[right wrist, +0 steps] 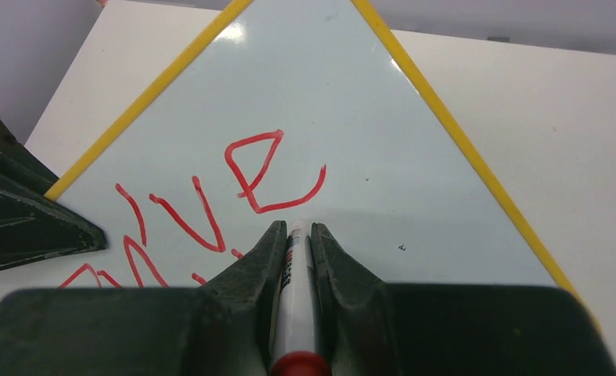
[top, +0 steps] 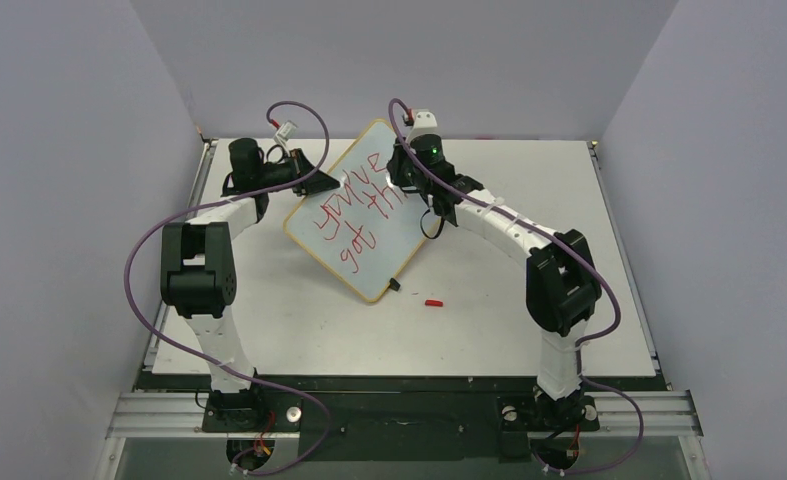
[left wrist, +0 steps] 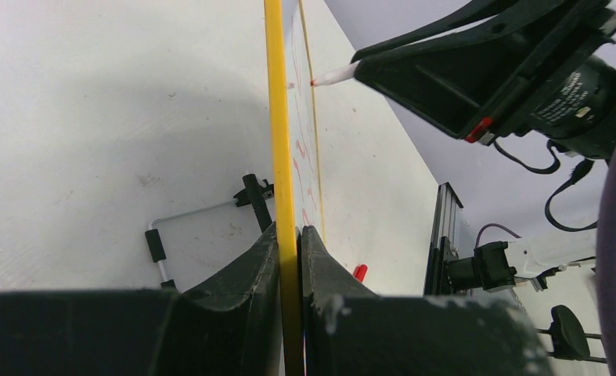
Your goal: Write a sentence on the whiteboard
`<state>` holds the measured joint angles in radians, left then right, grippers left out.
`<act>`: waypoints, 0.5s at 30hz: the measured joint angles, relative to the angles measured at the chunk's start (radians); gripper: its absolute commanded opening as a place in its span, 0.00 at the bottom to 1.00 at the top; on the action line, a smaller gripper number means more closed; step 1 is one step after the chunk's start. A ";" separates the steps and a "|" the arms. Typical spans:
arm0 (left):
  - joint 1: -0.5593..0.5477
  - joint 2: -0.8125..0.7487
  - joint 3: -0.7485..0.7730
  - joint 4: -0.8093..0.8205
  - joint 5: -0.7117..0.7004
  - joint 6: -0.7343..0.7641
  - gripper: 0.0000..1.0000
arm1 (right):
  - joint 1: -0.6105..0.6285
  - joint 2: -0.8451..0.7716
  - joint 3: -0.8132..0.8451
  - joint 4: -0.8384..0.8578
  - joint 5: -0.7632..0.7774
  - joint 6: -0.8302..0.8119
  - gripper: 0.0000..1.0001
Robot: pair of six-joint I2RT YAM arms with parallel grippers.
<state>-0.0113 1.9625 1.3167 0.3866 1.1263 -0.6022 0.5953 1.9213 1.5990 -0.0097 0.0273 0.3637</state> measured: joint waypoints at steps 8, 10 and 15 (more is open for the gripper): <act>0.000 0.001 -0.003 0.023 0.001 -0.013 0.00 | 0.000 0.027 0.000 -0.007 -0.010 0.014 0.00; 0.000 0.002 -0.003 0.023 0.001 -0.013 0.00 | -0.001 0.028 0.000 -0.007 -0.010 0.015 0.00; 0.000 0.002 -0.003 0.025 0.001 -0.014 0.00 | -0.007 0.028 0.000 -0.007 -0.009 0.015 0.00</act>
<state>-0.0109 1.9640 1.3132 0.4114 1.1271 -0.6167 0.5880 1.9491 1.5990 -0.0166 0.0181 0.3790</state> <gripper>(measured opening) 0.074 0.111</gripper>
